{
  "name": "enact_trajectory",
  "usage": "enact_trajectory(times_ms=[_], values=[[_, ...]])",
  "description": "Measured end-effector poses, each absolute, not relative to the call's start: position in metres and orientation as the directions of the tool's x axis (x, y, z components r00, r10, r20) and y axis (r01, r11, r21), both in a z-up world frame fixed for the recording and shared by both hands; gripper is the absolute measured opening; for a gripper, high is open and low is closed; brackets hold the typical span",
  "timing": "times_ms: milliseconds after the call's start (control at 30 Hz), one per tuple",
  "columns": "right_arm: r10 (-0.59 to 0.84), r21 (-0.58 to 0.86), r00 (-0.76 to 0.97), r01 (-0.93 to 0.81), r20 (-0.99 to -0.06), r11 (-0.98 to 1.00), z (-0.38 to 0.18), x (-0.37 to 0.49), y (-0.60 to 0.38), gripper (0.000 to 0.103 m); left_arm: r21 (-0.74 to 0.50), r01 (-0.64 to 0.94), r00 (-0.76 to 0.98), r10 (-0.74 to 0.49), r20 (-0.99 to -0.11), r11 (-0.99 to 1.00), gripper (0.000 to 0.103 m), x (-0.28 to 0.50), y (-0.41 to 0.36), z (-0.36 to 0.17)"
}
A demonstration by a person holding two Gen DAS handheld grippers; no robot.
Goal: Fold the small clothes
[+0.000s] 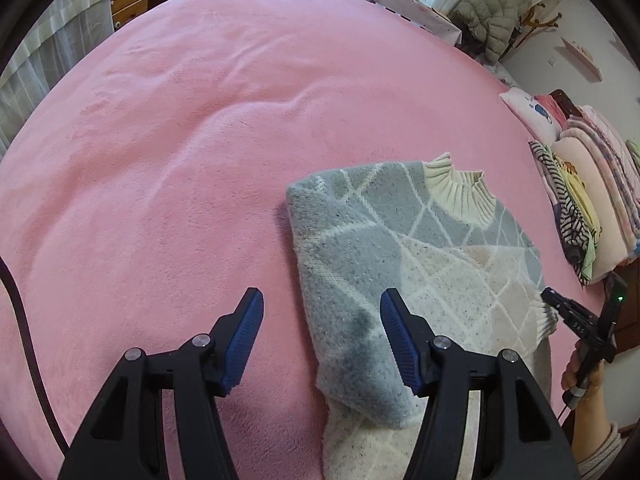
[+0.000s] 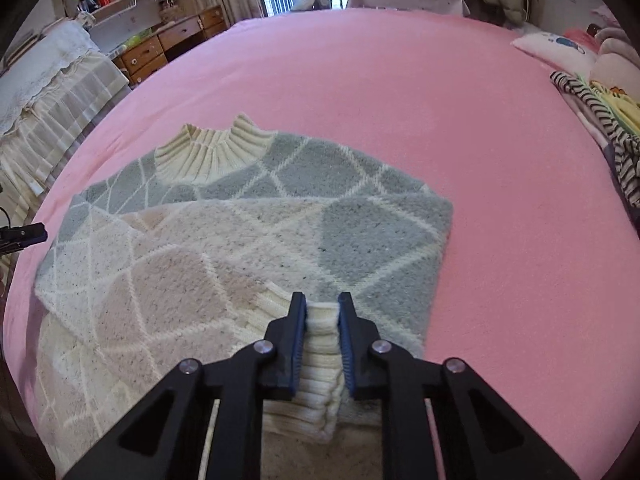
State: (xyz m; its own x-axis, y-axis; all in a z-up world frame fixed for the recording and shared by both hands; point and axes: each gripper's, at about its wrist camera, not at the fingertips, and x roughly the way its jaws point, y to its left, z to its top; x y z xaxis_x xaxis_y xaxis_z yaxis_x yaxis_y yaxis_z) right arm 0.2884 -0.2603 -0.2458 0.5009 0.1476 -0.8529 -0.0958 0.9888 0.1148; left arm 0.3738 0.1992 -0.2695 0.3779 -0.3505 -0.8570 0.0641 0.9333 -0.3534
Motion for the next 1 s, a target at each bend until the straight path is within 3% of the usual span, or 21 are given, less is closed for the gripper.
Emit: enact_trajectory(times_ms=[200,267,367,533,633,800,933,1000], values=[[0.126,0.074,0.569,-0.114,-0.813,0.991,-0.219,0.287,-0.259,0.012,-0.327,0.112,0.364,-0.345,-0.865,0.938,0.059,0.378,0.175,-0.271],[0.085,0.029,0.611,-0.100,-0.787,0.995,-0.206,0.289,-0.261,0.000,-0.317,0.115,0.360,-0.337,-0.870,0.942,0.059,0.381,0.169,-0.273],[0.060,0.027,0.646,-0.060,-0.761,0.998,-0.192,0.294,-0.275,0.000,-0.313,0.116,0.354,-0.333,-0.874,0.943,0.059,0.385,0.161,-0.275],[0.210,0.195,0.509,-0.084,-0.835,0.977,-0.209,0.302,-0.295,0.001,-0.312,0.119,0.353,-0.334,-0.874,0.943,0.060,0.386,0.157,-0.276],[0.212,0.172,0.434,-0.129,-0.876,0.977,-0.229,0.297,-0.283,0.001,-0.314,0.115,0.353,-0.334,-0.874,0.942,0.060,0.387,0.160,-0.277],[0.206,0.174,0.383,-0.116,-0.900,0.978,-0.251,0.296,-0.280,0.009,-0.324,0.106,0.347,-0.340,-0.874,0.940,0.060,0.386,0.164,-0.279],[0.277,0.248,0.372,-0.127,-0.886,0.961,-0.250,0.294,-0.280,0.033,-0.320,0.129,0.341,-0.345,-0.874,0.939,0.060,0.385,0.162,-0.278],[0.261,0.224,0.367,-0.142,-0.893,0.964,-0.252,0.293,-0.274,0.037,-0.315,0.146,0.340,-0.347,-0.874,0.938,0.060,0.384,0.160,-0.277]])
